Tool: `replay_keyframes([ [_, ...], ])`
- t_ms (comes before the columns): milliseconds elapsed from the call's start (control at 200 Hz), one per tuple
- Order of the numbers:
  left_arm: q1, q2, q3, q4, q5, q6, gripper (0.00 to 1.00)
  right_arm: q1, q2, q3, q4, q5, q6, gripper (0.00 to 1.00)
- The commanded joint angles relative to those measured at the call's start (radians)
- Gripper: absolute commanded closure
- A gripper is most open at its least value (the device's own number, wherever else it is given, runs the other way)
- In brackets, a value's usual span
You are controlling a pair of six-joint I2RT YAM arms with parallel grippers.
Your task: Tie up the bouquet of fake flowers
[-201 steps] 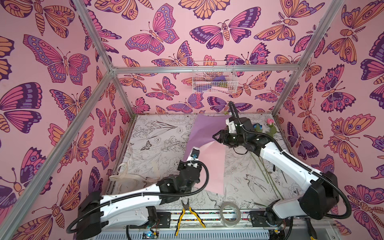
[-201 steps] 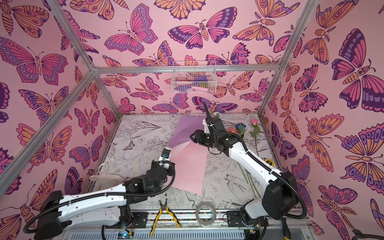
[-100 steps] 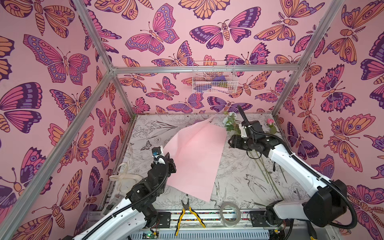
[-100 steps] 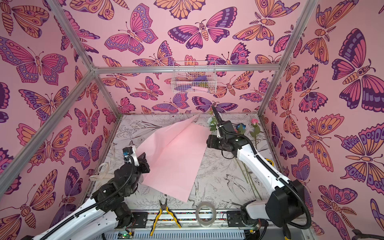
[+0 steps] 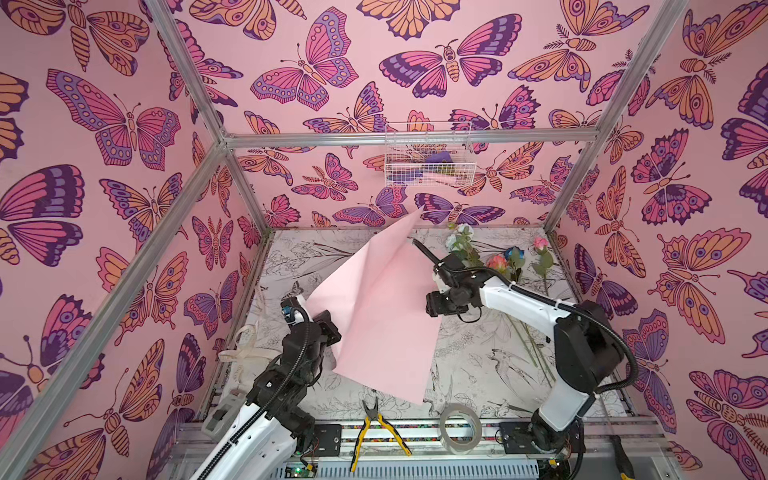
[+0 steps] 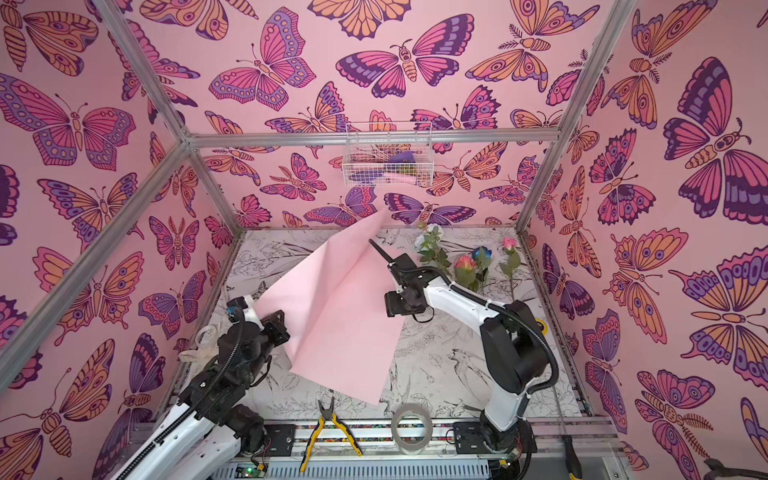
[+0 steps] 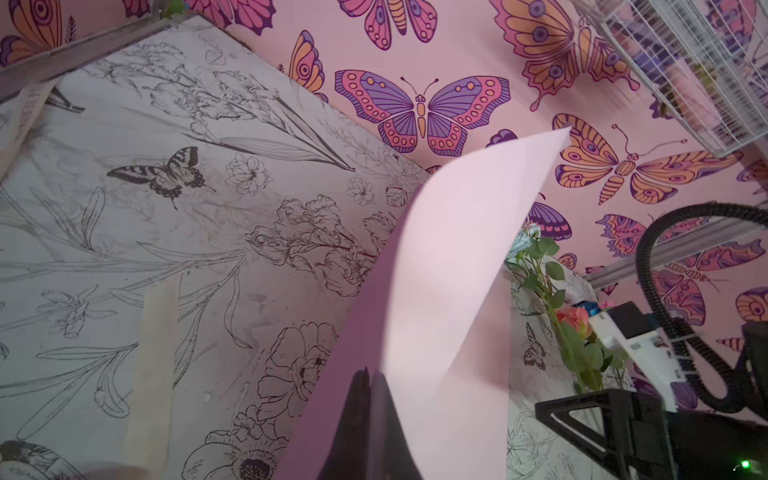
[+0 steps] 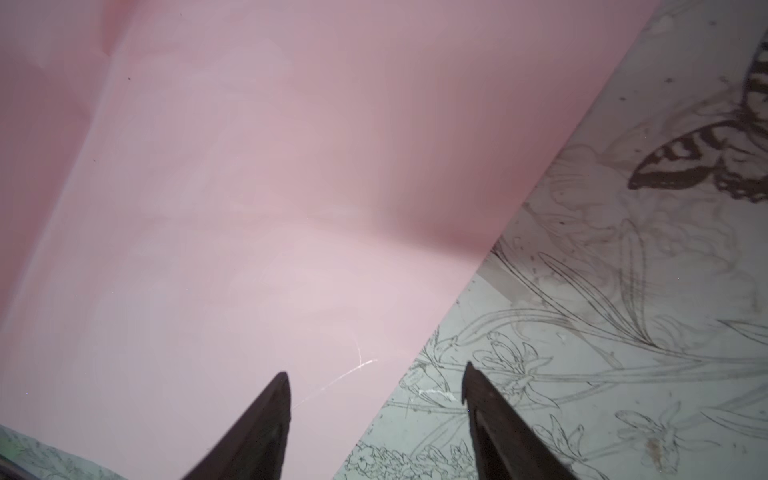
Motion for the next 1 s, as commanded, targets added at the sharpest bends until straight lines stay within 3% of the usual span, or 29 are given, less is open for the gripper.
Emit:
replay_keyframes([
  [0, 0.097, -0.013, -0.04, -0.01, 0.127, -0.086, 1.0, 0.03, 0.073, 0.085, -0.054, 0.049, -0.041, 0.32],
  [215, 0.242, 0.012, -0.074, 0.026, 0.242, -0.096, 1.0, 0.043, 0.171, 0.151, -0.065, 0.051, -0.043, 0.31],
  [591, 0.41, 0.044, -0.075, -0.024, 0.219, -0.093, 1.0, 0.045, 0.262, 0.219, -0.147, 0.136, -0.084, 0.3],
  [991, 0.474, 0.086, -0.09, -0.052, 0.171, -0.192, 1.0, 0.038, 0.419, 0.389, -0.283, 0.289, -0.144, 0.26],
])
